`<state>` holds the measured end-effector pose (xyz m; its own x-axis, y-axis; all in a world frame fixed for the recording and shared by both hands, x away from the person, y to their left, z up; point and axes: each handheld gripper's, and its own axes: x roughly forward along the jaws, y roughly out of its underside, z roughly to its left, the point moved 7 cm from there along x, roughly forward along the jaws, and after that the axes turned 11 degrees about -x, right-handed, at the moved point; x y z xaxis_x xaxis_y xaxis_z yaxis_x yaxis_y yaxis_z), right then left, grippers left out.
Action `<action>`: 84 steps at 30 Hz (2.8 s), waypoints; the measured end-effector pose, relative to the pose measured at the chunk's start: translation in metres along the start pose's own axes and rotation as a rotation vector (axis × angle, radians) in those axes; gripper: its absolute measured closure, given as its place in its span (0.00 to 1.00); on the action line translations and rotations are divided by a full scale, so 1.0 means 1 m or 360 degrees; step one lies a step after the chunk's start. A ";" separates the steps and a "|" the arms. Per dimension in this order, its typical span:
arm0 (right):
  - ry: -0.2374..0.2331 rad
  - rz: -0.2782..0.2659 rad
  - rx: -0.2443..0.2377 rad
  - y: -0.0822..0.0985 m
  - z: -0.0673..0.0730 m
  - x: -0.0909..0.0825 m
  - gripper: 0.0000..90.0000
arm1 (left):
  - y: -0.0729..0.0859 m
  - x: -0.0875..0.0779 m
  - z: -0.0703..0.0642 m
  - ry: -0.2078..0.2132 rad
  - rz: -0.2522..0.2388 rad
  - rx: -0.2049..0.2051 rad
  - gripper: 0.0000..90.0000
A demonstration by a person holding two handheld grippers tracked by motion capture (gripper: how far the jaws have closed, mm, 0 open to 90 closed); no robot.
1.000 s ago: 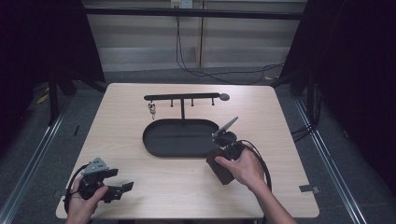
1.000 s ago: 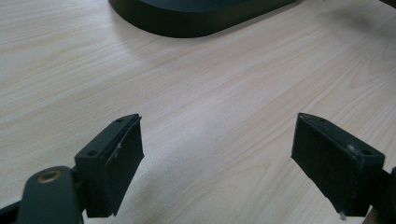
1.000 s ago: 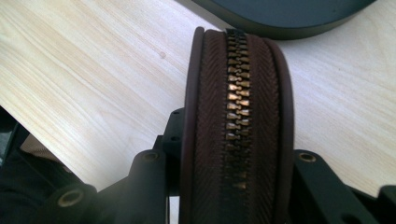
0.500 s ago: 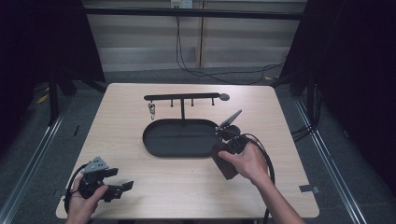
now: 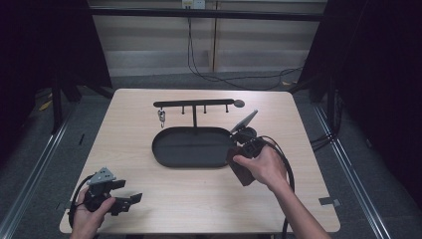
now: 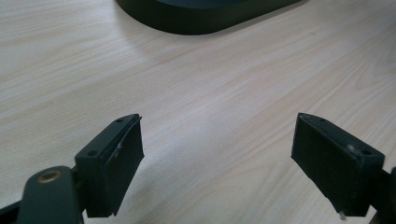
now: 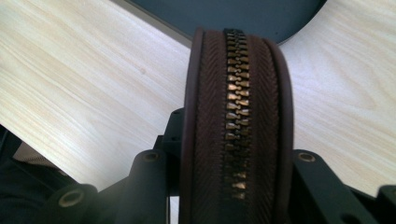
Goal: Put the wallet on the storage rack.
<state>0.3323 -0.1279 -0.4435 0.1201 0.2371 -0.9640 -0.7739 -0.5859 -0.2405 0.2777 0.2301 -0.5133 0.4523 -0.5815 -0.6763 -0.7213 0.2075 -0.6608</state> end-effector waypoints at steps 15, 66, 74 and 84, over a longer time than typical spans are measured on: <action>0.0040 -0.0013 0.0050 -0.018 -0.010 -0.012 0.72 | 0.001 0.000 -0.001 0.0007 0.0009 0.0006 0.19; -0.0143 -0.0286 0.0453 -0.067 -0.059 0.030 0.72 | 0.001 -0.002 -0.002 0.0050 0.0003 -0.0011 0.19; -0.0167 -0.0349 0.0523 -0.074 -0.064 0.044 0.72 | 0.001 -0.002 -0.001 0.0048 0.0002 -0.0005 0.19; -0.0234 -0.0390 0.0573 -0.078 -0.065 0.058 0.72 | 0.001 -0.002 -0.001 0.0048 0.0004 -0.0005 0.19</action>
<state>0.4402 -0.1185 -0.4880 0.2569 0.4577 -0.8511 -0.9036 -0.1985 -0.3796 0.2755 0.2307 -0.5119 0.4343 -0.6044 -0.6678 -0.7241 0.2068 -0.6580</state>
